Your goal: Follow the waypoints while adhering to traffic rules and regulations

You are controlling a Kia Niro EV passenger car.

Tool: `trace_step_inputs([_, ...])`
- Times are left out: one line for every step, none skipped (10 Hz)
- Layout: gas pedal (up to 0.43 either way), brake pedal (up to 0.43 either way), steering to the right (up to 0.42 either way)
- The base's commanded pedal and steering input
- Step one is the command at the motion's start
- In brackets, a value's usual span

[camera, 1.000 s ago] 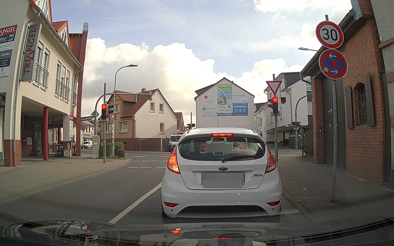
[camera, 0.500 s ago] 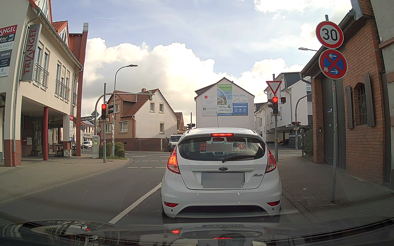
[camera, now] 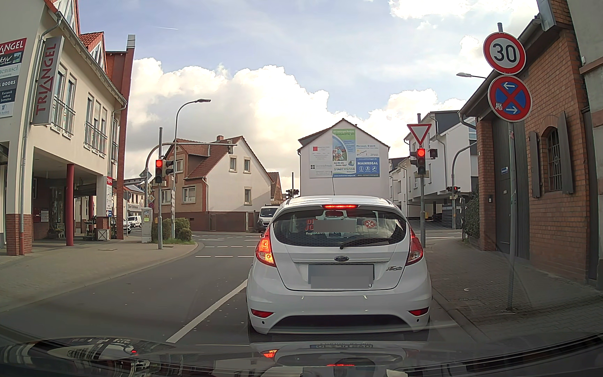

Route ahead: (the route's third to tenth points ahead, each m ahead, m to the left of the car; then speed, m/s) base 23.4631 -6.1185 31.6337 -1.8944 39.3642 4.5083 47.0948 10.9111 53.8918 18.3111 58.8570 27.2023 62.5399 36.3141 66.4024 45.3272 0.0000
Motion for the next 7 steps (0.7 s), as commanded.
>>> trace_step_inputs([0.0,0.274,0.009])
trace_step_inputs([0.0,0.274,0.01])
trace_step_inputs([0.0,0.274,0.009])
trace_step_inputs([0.0,0.274,0.01])
trace_step_inputs([0.0,0.274,0.01])
trace_step_inputs([0.0,0.274,0.009])
trace_step_inputs([0.0,0.274,0.009])
